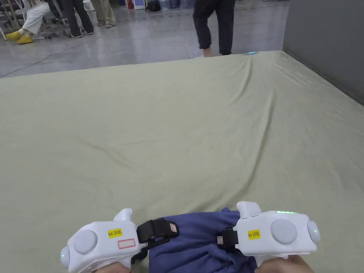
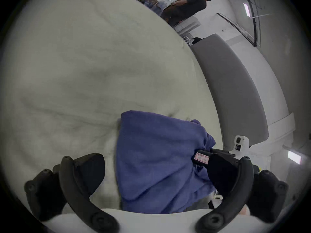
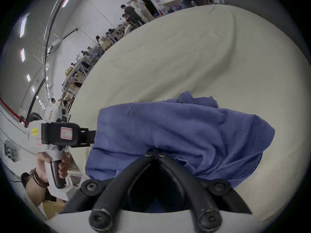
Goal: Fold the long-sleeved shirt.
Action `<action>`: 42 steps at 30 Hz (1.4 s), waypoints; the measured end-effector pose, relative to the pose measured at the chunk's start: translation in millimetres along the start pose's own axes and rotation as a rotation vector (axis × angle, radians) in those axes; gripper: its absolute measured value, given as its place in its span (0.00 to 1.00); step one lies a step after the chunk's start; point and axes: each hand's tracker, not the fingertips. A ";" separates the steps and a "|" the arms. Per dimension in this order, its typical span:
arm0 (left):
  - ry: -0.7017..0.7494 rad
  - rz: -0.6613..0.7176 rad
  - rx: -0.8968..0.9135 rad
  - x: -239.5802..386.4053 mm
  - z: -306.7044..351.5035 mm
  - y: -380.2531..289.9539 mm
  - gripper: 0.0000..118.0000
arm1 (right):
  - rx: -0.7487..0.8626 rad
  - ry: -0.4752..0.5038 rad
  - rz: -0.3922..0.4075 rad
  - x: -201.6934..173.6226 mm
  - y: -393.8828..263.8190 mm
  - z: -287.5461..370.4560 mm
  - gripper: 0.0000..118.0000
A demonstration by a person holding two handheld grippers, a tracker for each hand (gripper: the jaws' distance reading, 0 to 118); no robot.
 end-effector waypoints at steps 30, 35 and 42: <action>0.156 -0.192 0.230 -91.7 217.7 42.6 0.03 | 0.224 -0.101 0.501 -268.6 20.2 -54.0 0.00; 0.251 -0.157 0.302 -193.4 329.6 64.9 0.03 | 0.225 0.021 0.631 -384.9 11.1 -136.0 0.00; 0.453 -0.081 0.323 -309.2 419.1 83.6 0.03 | 0.154 0.144 0.720 -471.3 -11.8 -218.0 0.00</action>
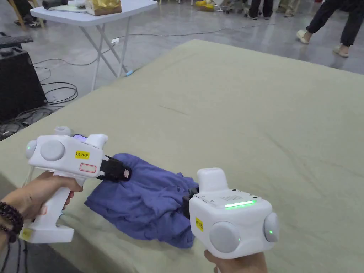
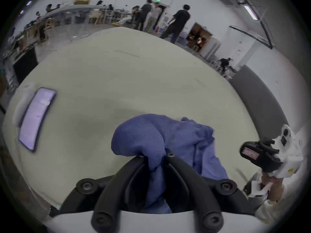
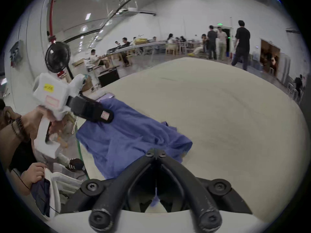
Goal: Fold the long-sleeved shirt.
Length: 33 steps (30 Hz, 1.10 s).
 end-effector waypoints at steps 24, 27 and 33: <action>-0.033 -0.257 0.575 341.7 56.9 0.2 0.00 | 0.373 -0.383 -0.083 162.8 19.2 264.6 0.00; -0.007 -0.342 0.686 436.0 59.6 -19.4 0.00 | 0.449 -0.511 -0.095 193.5 8.5 327.8 0.00; -0.050 -0.450 0.768 547.7 34.2 -51.7 0.00 | 0.524 -0.701 -0.124 243.0 -37.3 415.9 0.00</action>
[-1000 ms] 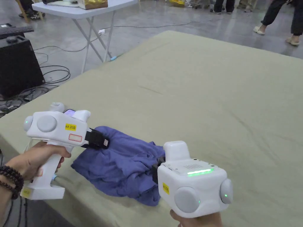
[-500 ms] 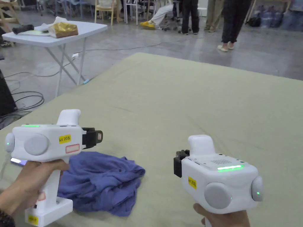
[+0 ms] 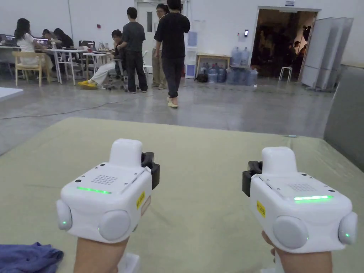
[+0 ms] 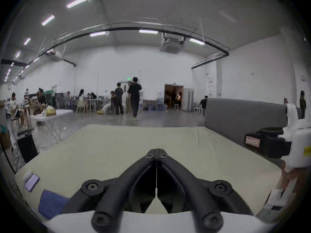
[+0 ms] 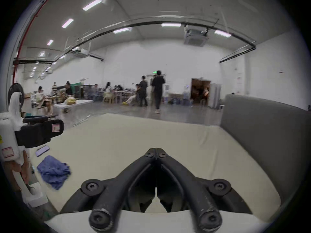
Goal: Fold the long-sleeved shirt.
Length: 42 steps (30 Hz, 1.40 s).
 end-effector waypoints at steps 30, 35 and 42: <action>0.137 -0.068 0.017 85.5 53.6 -147.2 0.00 | 0.061 -0.198 -0.008 57.8 -147.6 76.8 0.00; 0.143 -0.044 0.013 81.8 54.6 -141.2 0.24 | 0.053 -0.200 -0.006 57.4 -146.3 77.3 0.23; 0.100 0.038 0.088 72.1 56.5 -143.3 0.97 | 0.051 -0.224 -0.006 53.3 -144.9 73.6 0.75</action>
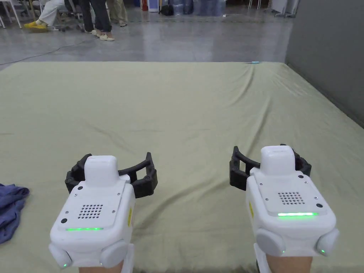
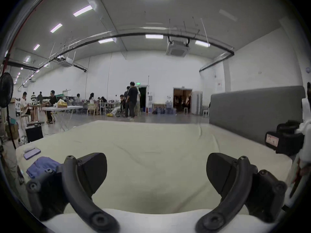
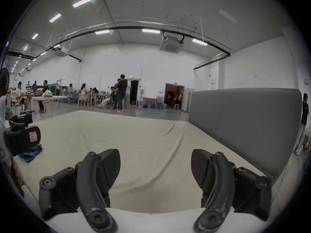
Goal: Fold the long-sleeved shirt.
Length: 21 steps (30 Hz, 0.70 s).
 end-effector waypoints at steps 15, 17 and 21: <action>0.009 -0.075 -0.022 3.9 5.0 -1.4 0.99 | 0.037 0.006 0.013 10.4 -6.5 -0.3 0.75; -0.001 -0.059 -0.035 1.6 2.0 1.6 0.99 | 0.027 0.013 0.034 7.5 -4.0 -0.8 0.75; 0.019 -0.084 -0.091 2.9 -1.3 3.8 0.99 | 0.045 -0.003 0.032 4.1 -4.1 0.3 0.75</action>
